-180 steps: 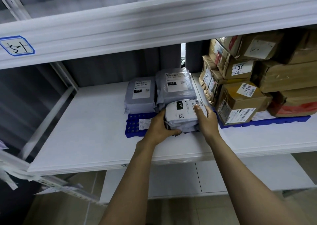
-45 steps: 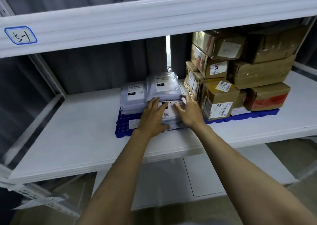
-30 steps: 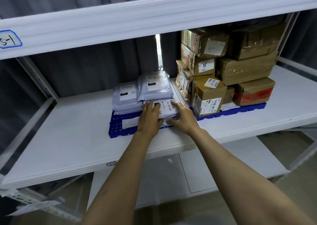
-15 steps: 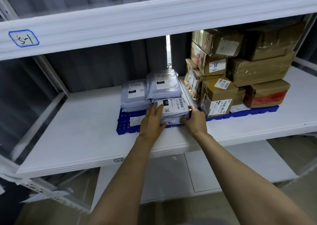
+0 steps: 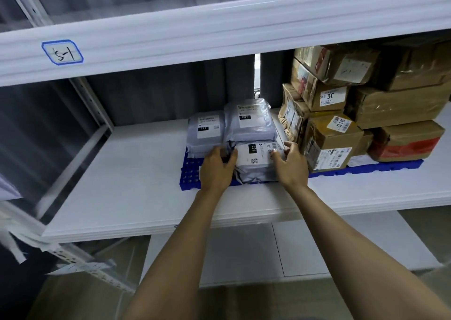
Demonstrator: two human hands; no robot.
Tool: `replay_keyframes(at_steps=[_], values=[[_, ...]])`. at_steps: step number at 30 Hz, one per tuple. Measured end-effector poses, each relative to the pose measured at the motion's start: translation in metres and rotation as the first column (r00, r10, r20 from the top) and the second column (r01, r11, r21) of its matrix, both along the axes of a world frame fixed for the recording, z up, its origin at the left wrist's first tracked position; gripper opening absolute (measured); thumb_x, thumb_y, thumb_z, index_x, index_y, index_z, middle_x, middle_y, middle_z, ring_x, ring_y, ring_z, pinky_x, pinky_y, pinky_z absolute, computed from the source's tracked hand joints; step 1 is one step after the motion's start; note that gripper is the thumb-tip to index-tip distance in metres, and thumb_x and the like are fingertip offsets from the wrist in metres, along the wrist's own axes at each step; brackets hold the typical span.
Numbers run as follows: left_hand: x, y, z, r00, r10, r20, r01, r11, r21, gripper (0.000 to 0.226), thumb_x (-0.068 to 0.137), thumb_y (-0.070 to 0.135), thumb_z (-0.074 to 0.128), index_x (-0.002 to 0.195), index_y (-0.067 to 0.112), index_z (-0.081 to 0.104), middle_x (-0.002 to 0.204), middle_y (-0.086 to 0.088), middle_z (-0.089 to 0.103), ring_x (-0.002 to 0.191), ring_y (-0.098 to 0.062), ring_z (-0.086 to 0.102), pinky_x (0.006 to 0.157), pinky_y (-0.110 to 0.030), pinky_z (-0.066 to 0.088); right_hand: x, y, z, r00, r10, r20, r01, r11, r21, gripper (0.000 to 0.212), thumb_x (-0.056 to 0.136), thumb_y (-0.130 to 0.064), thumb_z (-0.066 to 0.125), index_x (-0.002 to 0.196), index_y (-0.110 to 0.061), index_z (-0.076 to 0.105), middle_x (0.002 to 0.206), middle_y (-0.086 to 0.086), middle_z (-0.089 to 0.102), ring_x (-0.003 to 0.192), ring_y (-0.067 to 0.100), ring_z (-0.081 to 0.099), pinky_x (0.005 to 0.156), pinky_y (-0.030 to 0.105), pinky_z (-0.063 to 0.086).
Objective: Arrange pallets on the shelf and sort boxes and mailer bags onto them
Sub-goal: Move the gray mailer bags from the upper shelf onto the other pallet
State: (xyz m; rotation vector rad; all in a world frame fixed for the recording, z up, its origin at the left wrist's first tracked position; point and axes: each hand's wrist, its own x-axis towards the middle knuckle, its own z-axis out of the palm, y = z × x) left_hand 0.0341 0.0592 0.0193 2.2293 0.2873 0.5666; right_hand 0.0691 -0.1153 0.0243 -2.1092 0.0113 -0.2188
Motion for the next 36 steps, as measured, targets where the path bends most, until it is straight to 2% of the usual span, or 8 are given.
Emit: replay_keyframes(at_steps=[6,13,19,21,22,24,29,36], values=[[0.001,-0.014,0.001,0.996,-0.095,-0.002,0.095,0.995,-0.014,0.027,0.094,0.036,0.057,0.096,0.011,0.066,0.092,-0.005,0.072,0.081,-0.018,0.066,0.070,-0.039,0.056,0.000,0.011,-0.003,0.998,-0.057,0.002,0.057,0.998,-0.016,0.038,0.094,-0.030,0.054,0.126,-0.009,0.050,0.125,0.015,0.059,0.116,0.032,0.054,0.092,0.038,0.044],[0.016,0.004,0.012,0.991,0.093,0.098,-0.077,0.985,-0.156,0.024,0.095,0.028,0.057,0.101,0.005,0.063,0.100,-0.008,0.065,0.089,-0.019,0.061,0.077,-0.033,0.053,0.003,0.019,0.010,0.975,-0.163,0.152,0.183,0.974,-0.133,0.044,0.092,-0.027,0.054,0.128,-0.003,0.049,0.134,0.016,0.051,0.125,0.031,0.045,0.101,0.039,0.038],[0.042,0.018,0.027,0.997,0.076,-0.017,-0.077,0.963,-0.256,0.036,0.097,0.005,0.051,0.132,-0.001,0.050,0.105,0.002,0.048,0.098,-0.010,0.046,0.081,-0.005,0.032,0.028,0.030,0.032,0.993,-0.066,0.098,0.075,0.993,-0.093,0.040,0.092,-0.019,0.055,0.129,-0.005,0.050,0.130,0.014,0.056,0.121,0.029,0.051,0.098,0.035,0.041],[0.051,0.019,0.025,0.997,0.068,-0.042,-0.077,0.960,-0.271,0.018,0.095,0.000,0.050,0.101,0.008,0.064,0.094,0.006,0.053,0.086,-0.006,0.049,0.079,-0.011,0.039,0.035,0.031,0.039,0.997,-0.030,0.075,0.036,0.995,-0.089,0.042,0.092,-0.017,0.054,0.132,-0.005,0.049,0.126,0.014,0.059,0.119,0.028,0.052,0.096,0.032,0.041],[0.055,0.020,0.023,0.997,0.063,-0.046,-0.073,0.959,-0.273,0.027,0.094,-0.004,0.049,0.078,0.017,0.058,0.081,0.008,0.052,0.074,-0.003,0.047,0.071,-0.008,0.041,0.036,0.032,0.041,0.998,-0.016,0.068,0.023,0.996,-0.089,0.042,0.092,-0.015,0.054,0.133,-0.004,0.049,0.125,0.014,0.059,0.118,0.028,0.052,0.095,0.030,0.041],[0.061,0.021,0.018,0.997,0.043,-0.057,-0.057,0.958,-0.282,0.038,0.091,-0.007,0.048,0.064,0.019,0.050,0.066,0.009,0.047,0.062,-0.001,0.042,0.053,-0.003,0.038,0.039,0.033,0.042,0.999,0.000,0.053,0.004,0.996,-0.094,0.041,0.093,-0.013,0.054,0.133,-0.004,0.049,0.123,0.014,0.060,0.115,0.026,0.053,0.091,0.025,0.039],[0.067,0.016,0.014,0.997,-0.008,-0.079,-0.015,0.956,-0.294,0.007,0.086,0.001,0.065,0.084,0.007,0.070,0.071,0.001,0.061,0.063,-0.006,0.051,0.049,-0.003,0.042,0.048,0.033,0.036,0.998,0.013,0.055,-0.008,0.996,-0.091,0.031,0.091,-0.008,0.055,0.121,-0.003,0.058,0.112,0.015,0.066,0.103,0.026,0.061,0.085,0.025,0.043],[0.074,0.020,0.013,0.999,-0.024,-0.038,0.010,0.944,-0.329,0.006,0.084,0.003,0.070,0.087,0.008,0.070,0.083,-0.003,0.066,0.071,-0.010,0.058,0.066,-0.013,0.050,0.063,0.027,0.036,0.997,-0.010,0.071,0.014,0.999,-0.047,0.034,0.087,-0.007,0.062,0.119,0.002,0.061,0.108,0.017,0.069,0.101,0.029,0.065,0.092,0.033,0.050]])
